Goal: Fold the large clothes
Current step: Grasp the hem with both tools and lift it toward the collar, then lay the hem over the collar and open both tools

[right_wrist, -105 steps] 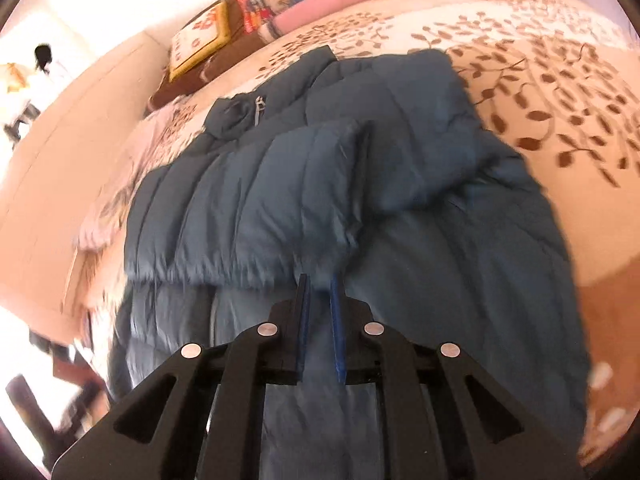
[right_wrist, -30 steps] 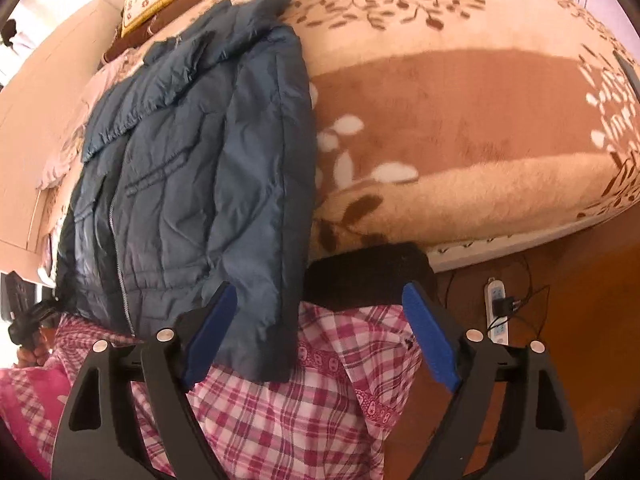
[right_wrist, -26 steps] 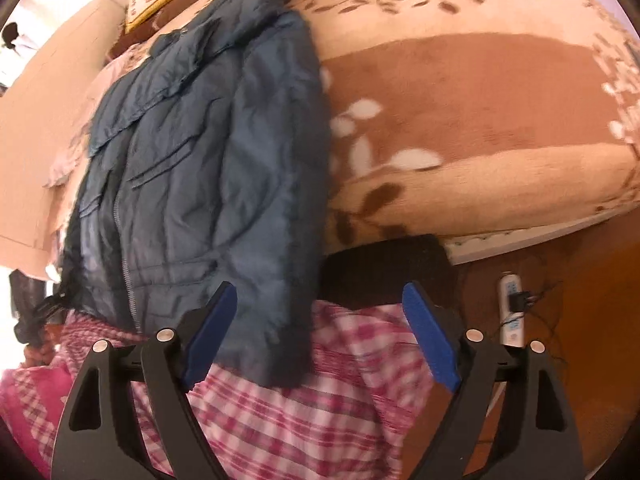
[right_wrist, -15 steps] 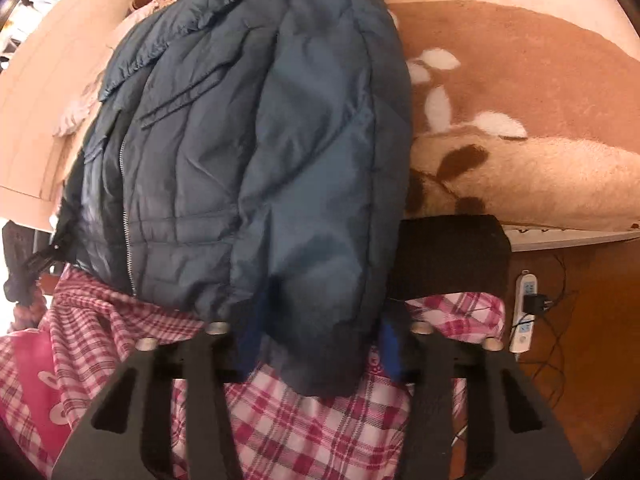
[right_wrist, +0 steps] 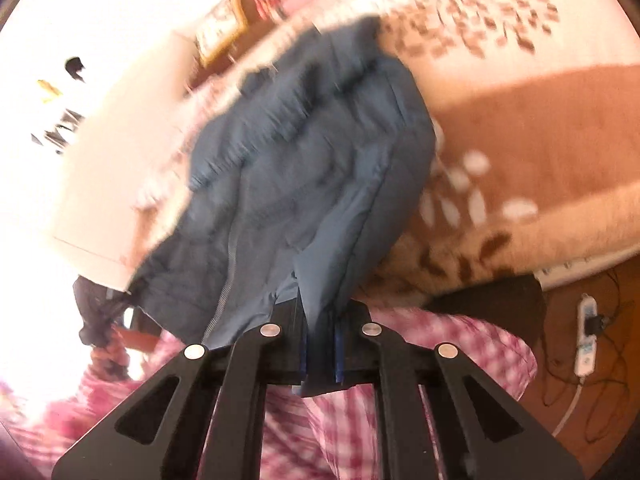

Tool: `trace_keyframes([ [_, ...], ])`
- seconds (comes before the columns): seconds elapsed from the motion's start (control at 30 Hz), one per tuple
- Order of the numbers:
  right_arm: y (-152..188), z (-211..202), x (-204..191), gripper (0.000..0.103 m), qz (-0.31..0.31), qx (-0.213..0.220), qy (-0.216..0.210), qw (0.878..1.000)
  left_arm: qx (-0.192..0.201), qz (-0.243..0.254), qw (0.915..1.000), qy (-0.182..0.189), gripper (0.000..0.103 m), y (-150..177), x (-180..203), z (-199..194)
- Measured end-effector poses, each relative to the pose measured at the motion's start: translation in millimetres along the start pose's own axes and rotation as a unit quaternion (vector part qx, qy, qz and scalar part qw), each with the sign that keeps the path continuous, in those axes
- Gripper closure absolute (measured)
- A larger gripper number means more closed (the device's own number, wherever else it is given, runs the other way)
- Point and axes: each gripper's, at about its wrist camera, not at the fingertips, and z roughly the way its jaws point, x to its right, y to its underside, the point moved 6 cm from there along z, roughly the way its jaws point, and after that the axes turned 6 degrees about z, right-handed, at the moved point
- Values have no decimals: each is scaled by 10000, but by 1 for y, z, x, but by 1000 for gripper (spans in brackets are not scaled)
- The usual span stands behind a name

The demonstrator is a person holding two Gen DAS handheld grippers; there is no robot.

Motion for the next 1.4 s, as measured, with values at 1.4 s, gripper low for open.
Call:
trace_keyframes([
  [1.4,-30,-97,-51,93,124,958,-615,9934,753,68,9963,410,91,-53,33,-88],
])
